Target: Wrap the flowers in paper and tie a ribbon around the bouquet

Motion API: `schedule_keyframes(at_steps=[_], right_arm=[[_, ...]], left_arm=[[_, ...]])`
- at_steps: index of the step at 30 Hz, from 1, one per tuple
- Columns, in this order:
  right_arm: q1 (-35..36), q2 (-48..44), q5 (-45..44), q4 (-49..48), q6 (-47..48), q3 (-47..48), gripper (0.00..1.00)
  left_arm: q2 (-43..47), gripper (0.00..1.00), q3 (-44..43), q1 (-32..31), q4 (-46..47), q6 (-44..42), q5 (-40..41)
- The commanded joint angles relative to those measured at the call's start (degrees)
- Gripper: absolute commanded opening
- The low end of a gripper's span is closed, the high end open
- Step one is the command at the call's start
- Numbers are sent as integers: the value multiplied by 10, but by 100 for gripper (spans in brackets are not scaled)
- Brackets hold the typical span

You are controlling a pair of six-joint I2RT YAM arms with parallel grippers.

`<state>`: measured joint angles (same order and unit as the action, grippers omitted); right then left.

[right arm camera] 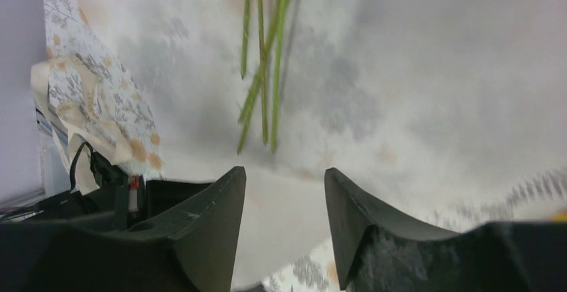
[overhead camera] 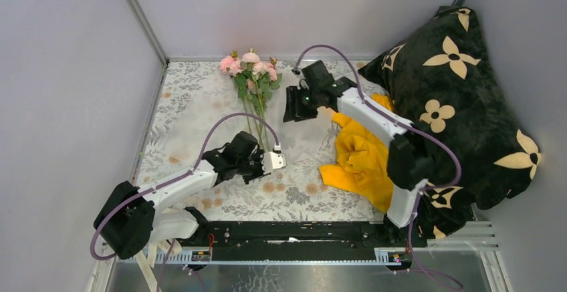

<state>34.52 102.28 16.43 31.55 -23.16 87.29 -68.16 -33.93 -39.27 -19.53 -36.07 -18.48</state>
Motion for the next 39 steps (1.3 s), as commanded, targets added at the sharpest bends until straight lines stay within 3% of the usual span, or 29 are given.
schedule_keyframes(at_steps=[1,4,8,19,23,29,34,39], right_arm=[[5,146,98,49,83,100,49],[5,212,114,71,94,139,41],[-15,245,135,64,101,115,38],[-53,226,109,58,130,54,38],[-53,167,122,40,151,33,42],[-53,87,153,-12,201,0,55],[-53,56,259,-95,227,-59,68],[-50,26,322,-243,245,-148,75]], left_arm=[[-26,0,-31,18,-25,17,-23],[-51,0,-50,38,-34,24,-37],[-83,0,-72,74,-42,18,-42],[-193,0,-161,177,-74,18,-80],[-249,0,-195,224,-104,30,-121],[-286,0,-209,233,-120,38,-145],[-280,0,-220,240,-122,37,-161],[-286,0,-229,245,-137,23,-167]])
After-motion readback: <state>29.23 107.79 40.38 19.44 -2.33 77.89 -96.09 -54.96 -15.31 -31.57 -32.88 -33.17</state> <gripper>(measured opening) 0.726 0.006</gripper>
